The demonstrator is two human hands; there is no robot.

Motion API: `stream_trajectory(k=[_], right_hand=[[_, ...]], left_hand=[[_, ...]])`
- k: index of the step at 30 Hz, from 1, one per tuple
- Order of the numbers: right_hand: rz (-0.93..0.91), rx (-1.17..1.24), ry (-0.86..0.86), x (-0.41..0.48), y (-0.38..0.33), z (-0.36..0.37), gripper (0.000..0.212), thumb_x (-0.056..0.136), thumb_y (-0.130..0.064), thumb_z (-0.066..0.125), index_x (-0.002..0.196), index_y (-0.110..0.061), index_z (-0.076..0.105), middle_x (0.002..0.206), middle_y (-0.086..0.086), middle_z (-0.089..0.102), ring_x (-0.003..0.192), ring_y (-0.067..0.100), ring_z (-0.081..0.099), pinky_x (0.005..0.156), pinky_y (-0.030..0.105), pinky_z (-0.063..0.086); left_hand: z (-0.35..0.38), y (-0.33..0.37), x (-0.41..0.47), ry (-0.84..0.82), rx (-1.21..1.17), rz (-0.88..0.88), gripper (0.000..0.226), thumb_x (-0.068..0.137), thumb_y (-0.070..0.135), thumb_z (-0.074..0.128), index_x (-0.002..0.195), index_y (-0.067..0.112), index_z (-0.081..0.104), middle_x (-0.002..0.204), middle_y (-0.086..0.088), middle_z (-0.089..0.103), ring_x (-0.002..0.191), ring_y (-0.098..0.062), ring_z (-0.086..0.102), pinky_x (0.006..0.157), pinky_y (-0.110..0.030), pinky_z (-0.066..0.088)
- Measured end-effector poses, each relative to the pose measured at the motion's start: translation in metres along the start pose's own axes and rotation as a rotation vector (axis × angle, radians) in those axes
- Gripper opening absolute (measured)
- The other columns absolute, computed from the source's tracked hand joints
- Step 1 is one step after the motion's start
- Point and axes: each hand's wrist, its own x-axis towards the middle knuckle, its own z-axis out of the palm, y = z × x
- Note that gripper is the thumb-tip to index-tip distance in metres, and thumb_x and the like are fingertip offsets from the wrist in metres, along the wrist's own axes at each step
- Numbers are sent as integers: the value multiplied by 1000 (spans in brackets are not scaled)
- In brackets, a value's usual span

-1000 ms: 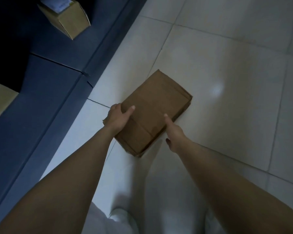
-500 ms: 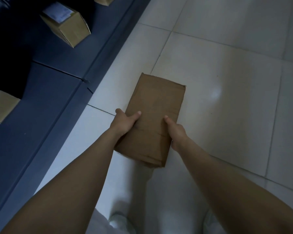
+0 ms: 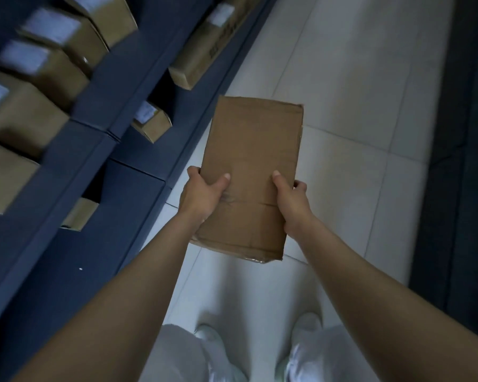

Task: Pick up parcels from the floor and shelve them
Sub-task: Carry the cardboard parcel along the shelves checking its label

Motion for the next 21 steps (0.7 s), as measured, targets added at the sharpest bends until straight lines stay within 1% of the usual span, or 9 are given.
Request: stream_trajectory(k=[3,5,7,9,11,14,17,19,21], right_hand=[[-67,-2,3,-62,-70,-9,79,86,-57,57,148,-20,23,140,7,50,120,29,53,105,49,44],[-118,-8,6,-105,-118,-16,78,86,-58,56,146,-21,25,136,6,51,115,28,55,102,47,46],[-182,-3,10,-149,-164,-23,72,85,-59,56,141,-21,31,127,4,54,99,20,59,93,41,49],[-248,13,3,-191,-208,-30,63,85,-58,57,131,-21,36,120,3,55,89,13,58,83,37,49],[-302,9,-10,-230,-247,-35,57,85,-60,56,123,-23,37,126,6,52,99,20,59,87,40,51],[-377,21,-22,-283,-300,-40,52,86,-63,50,118,-24,38,133,10,46,111,27,55,97,48,49],[-486,43,-38,-331,-346,-44,49,88,-65,42,118,-26,37,135,9,43,114,27,52,102,50,45],[-548,47,-52,-359,-373,-47,59,84,-68,41,125,-26,38,136,8,43,117,28,51,103,51,44],[-581,42,-79,-384,-396,-48,76,75,-74,44,130,-21,43,135,9,48,117,30,53,102,51,45]], left_hand=[[-47,69,-38,30,-7,48,59,85,55,61,124,19,35,108,7,49,87,-15,51,63,-25,38],[-80,118,-66,49,-24,83,67,85,55,61,132,17,32,111,6,48,92,-17,51,72,-28,39],[-114,165,-93,74,-46,112,74,84,56,61,137,16,29,114,5,47,95,-19,51,78,-32,39],[-147,210,-119,111,-53,137,68,84,56,61,130,18,30,113,4,47,85,-15,53,70,-30,40],[-180,252,-145,151,-54,157,65,83,57,62,126,20,30,110,4,47,76,-9,51,60,-28,38],[-225,311,-183,199,-36,212,74,79,62,63,129,19,29,114,2,49,97,-27,58,75,-35,42],[-263,358,-216,242,-37,296,71,79,61,63,125,20,28,126,-5,54,104,-33,57,77,-39,39],[-284,382,-233,274,-40,348,75,81,60,62,132,19,26,134,-9,51,110,-35,56,78,-39,39],[-299,400,-247,310,-43,403,76,82,61,60,136,20,24,139,-10,49,115,-36,55,80,-40,39]])
